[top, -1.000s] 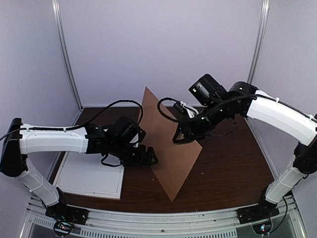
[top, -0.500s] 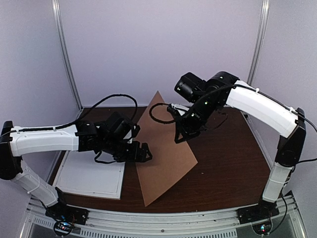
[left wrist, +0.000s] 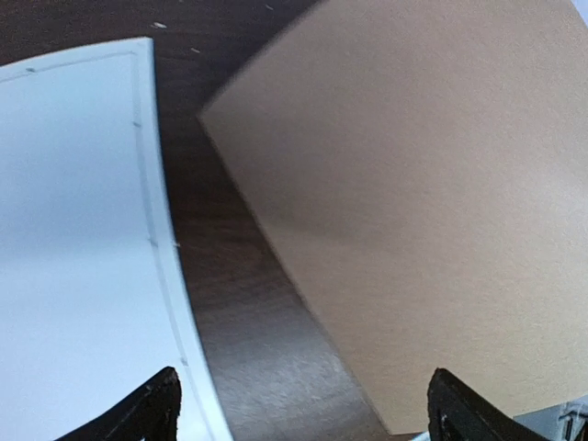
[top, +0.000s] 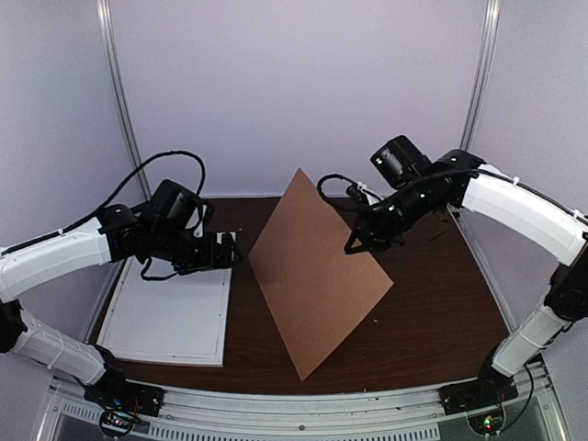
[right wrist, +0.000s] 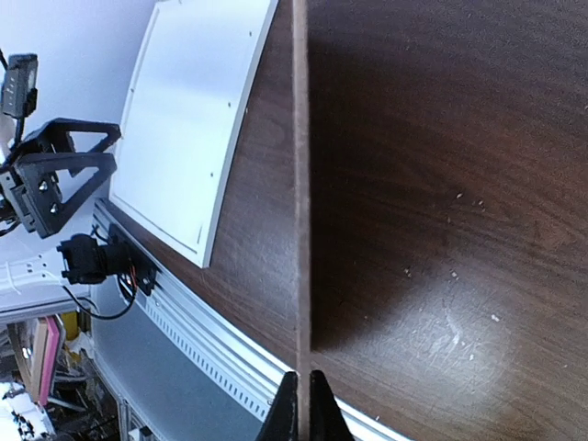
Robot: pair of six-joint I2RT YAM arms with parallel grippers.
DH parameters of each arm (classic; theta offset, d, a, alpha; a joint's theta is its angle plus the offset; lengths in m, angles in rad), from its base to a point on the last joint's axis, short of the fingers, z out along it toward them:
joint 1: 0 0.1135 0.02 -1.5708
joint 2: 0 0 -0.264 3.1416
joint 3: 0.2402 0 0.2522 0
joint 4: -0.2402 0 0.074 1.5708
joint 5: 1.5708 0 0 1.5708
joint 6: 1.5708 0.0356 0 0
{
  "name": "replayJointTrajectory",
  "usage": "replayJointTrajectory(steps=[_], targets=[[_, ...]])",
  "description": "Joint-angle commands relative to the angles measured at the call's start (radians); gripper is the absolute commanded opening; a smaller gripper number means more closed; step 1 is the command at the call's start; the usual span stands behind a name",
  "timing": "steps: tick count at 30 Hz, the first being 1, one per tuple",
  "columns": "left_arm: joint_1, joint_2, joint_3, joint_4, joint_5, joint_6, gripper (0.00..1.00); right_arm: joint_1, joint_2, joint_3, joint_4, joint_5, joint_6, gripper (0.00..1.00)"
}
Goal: Put the photo into the frame
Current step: Move the photo frame to the center of the board.
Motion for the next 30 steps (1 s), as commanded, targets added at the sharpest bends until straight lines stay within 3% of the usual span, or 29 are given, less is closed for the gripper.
replayJointTrajectory(steps=[1,10,17,30], targets=[[0.181,-0.077,-0.011,-0.131,-0.048,0.124,0.95,-0.122,-0.139,-0.063,0.209,-0.098,0.057,0.00],[0.635,-0.033,-0.074,-0.194,-0.020,0.250,0.98,-0.275,-0.178,-0.114,0.369,-0.336,0.114,0.00],[0.892,0.147,0.004,-0.194,-0.009,0.326,0.98,-0.353,-0.150,-0.131,0.478,-0.455,0.141,0.00],[1.045,0.547,0.212,-0.188,0.140,0.463,0.98,-0.386,-0.072,-0.169,0.624,-0.536,0.187,0.00]])
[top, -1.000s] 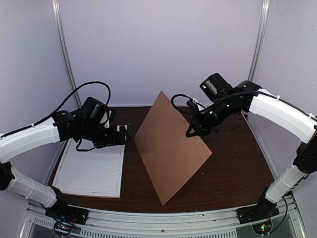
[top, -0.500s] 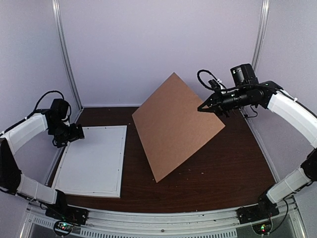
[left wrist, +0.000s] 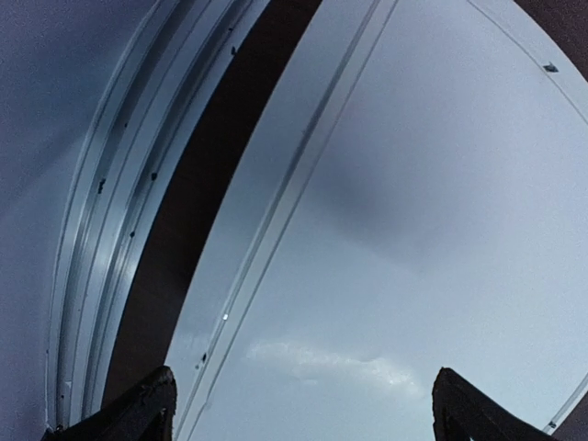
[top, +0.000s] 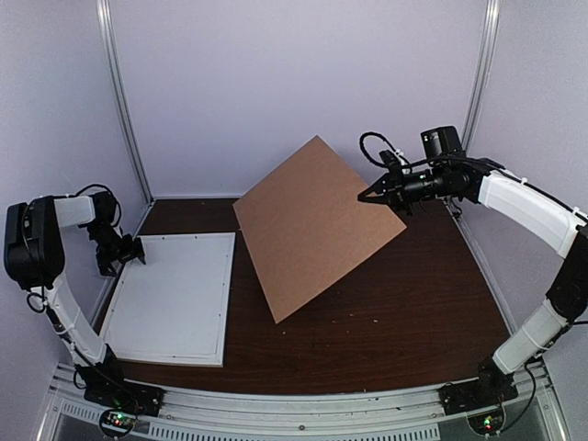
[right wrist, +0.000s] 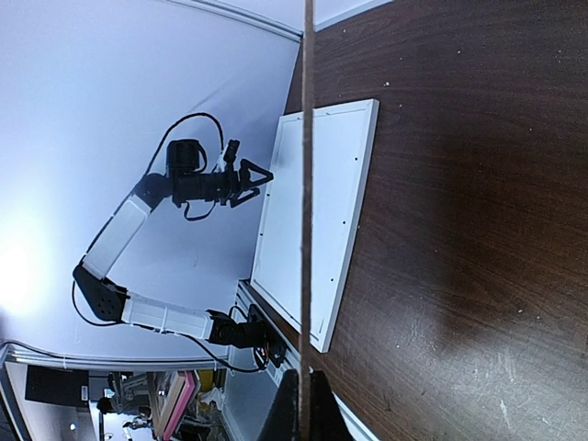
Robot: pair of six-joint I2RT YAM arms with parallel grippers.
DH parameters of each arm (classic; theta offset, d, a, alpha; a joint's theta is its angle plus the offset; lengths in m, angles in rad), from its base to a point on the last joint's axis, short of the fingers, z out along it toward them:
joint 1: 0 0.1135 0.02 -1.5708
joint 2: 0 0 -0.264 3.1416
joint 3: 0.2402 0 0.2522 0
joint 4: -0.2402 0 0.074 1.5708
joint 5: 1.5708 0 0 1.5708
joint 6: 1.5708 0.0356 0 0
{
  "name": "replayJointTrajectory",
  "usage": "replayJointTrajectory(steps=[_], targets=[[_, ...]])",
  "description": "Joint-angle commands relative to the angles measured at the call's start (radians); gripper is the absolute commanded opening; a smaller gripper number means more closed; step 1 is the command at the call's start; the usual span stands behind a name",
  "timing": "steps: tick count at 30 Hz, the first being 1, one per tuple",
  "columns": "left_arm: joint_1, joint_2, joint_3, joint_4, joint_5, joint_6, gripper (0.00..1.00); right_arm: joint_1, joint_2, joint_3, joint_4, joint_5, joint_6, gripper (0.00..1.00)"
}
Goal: Put the photo into the frame
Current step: Move the photo frame to the center of the board.
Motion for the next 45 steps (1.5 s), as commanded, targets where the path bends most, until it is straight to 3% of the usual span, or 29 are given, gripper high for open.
replayJointTrajectory(steps=[1,11,20,30,37,45], targets=[[0.036,0.090,0.068,0.004,0.083,0.064,0.98,-0.012,-0.018,0.007,0.115,-0.067,0.012,0.00],[0.049,0.160,0.088,0.001,0.072,0.060,0.98,-0.014,-0.032,-0.019,0.110,-0.039,0.018,0.00],[0.050,0.090,0.039,0.015,-0.093,0.031,0.98,-0.015,-0.055,-0.036,0.097,-0.024,0.013,0.00],[0.036,0.078,-0.059,0.048,0.134,-0.003,0.96,-0.032,-0.040,-0.038,0.097,-0.027,0.009,0.00],[-0.102,0.017,-0.151,0.099,0.224,-0.059,0.94,-0.064,-0.040,-0.025,0.040,0.014,-0.027,0.00],[-0.372,-0.017,-0.188,0.200,0.258,-0.226,0.94,-0.124,-0.076,-0.032,-0.061,0.083,-0.085,0.00]])
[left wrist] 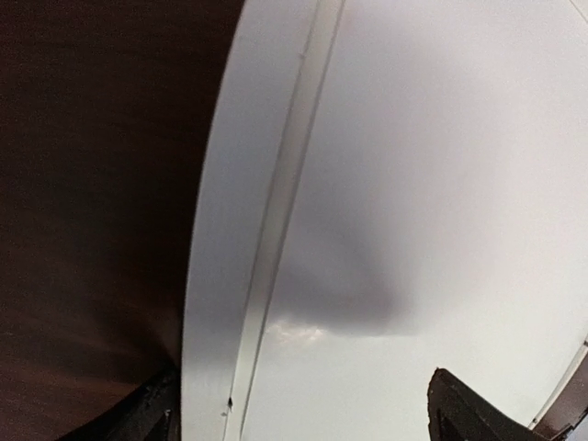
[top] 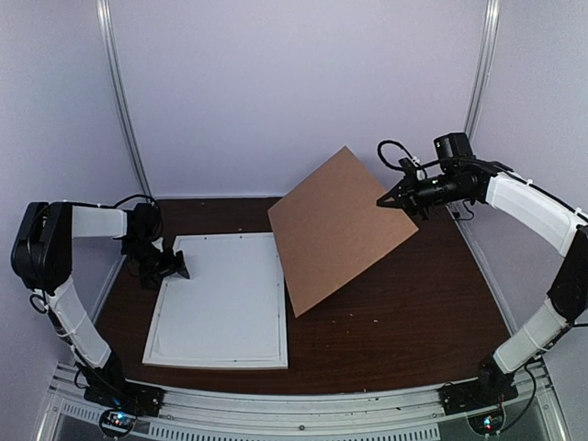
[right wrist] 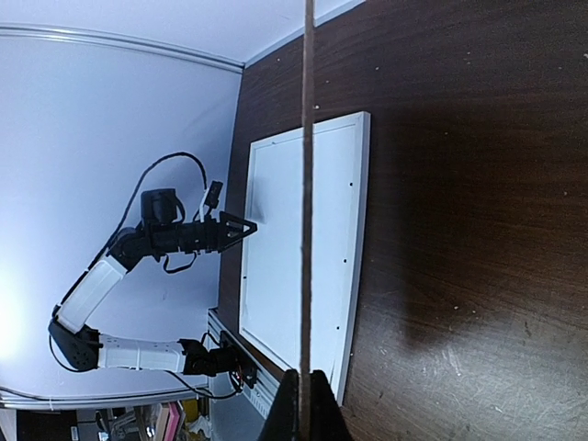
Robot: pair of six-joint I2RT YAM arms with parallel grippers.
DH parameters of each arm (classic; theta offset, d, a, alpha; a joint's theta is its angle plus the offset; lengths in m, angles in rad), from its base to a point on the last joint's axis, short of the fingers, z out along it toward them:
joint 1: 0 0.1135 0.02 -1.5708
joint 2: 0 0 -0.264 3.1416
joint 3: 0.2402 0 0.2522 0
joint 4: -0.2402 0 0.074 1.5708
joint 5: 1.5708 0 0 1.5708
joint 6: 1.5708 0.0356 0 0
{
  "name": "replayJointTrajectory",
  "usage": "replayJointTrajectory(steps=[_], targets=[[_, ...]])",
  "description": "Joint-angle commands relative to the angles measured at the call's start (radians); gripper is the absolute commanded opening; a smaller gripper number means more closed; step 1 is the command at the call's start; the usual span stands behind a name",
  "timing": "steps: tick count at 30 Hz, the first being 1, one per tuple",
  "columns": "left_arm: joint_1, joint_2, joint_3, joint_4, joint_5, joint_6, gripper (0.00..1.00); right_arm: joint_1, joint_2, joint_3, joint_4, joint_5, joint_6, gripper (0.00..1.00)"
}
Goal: Put the photo into the frame
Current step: Move the photo frame to the center of the board.
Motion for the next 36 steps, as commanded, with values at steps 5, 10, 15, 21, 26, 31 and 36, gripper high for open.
replayJointTrajectory(steps=[5,10,15,21,26,31,36], targets=[[-0.293,0.030,0.014,0.129,0.108,-0.186,0.93,-0.043,-0.113,-0.035,-0.021,0.064,-0.053,0.00],[-0.410,0.078,0.120,0.136,0.145,-0.210,0.93,-0.041,-0.156,-0.120,0.032,0.071,-0.002,0.00],[-0.425,0.049,0.164,0.147,0.149,-0.206,0.94,0.015,-0.194,-0.190,0.116,0.095,0.062,0.00],[-0.397,0.017,0.195,0.111,0.113,-0.168,0.97,0.124,-0.206,-0.254,0.268,0.137,0.168,0.00],[-0.340,-0.045,0.167,0.098,0.052,-0.164,0.98,0.231,-0.199,-0.282,0.345,0.247,0.229,0.00],[-0.291,-0.100,0.171,0.077,0.011,-0.137,0.98,0.304,-0.172,-0.312,0.446,0.335,0.299,0.00],[-0.268,-0.115,0.195,0.052,0.009,-0.101,0.98,0.374,-0.125,-0.333,0.553,0.402,0.359,0.00]])
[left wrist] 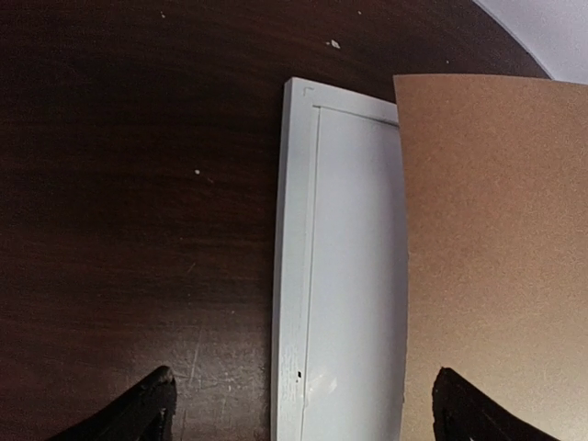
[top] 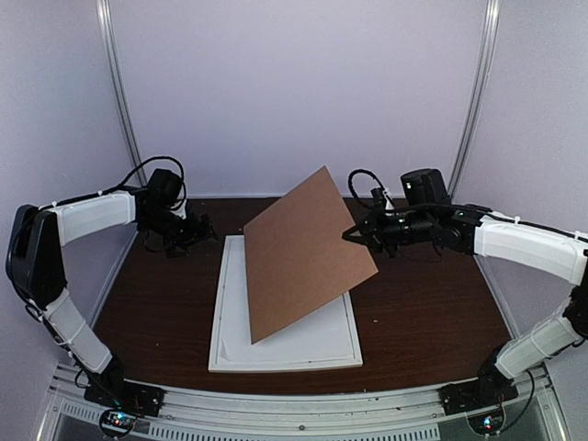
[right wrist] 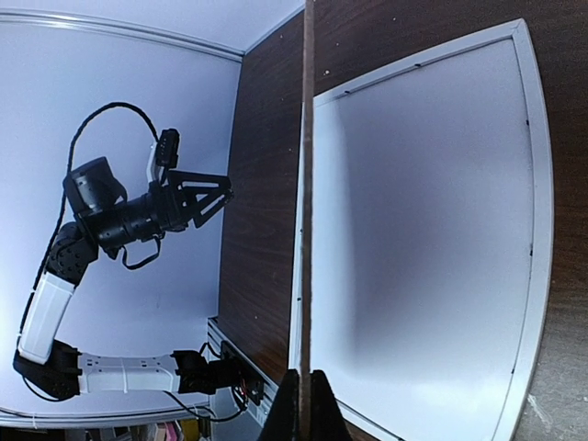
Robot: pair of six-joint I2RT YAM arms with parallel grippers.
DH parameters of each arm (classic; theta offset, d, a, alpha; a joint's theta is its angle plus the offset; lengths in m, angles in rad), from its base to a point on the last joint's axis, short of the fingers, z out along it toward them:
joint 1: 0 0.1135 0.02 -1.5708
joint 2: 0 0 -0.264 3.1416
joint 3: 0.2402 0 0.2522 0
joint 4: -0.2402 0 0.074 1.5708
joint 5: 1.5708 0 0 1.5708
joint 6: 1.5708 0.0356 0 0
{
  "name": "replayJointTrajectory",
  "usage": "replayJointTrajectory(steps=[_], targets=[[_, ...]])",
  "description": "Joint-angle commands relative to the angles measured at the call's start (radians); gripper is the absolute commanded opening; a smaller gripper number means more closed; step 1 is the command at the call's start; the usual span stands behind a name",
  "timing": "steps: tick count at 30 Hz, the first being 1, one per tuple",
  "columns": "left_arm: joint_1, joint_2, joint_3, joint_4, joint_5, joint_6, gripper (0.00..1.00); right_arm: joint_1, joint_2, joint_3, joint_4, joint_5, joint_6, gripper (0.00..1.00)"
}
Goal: Put the photo into the frame
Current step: Move the photo frame to the center of the board, then place the backboard on the frame body.
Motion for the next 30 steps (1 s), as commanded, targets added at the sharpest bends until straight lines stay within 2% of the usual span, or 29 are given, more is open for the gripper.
replayJointTrajectory(steps=[1,10,30], targets=[[0.011,-0.016,0.031,-0.025,-0.022,0.054,0.98,0.055,0.030,-0.009,0.219,0.102,0.076,0.00],[0.016,-0.018,0.053,-0.044,-0.026,0.105,0.98,0.149,0.102,-0.034,0.329,0.190,0.142,0.00],[0.019,-0.036,0.015,-0.046,-0.020,0.121,0.98,0.242,0.073,-0.072,0.336,0.302,0.186,0.00]])
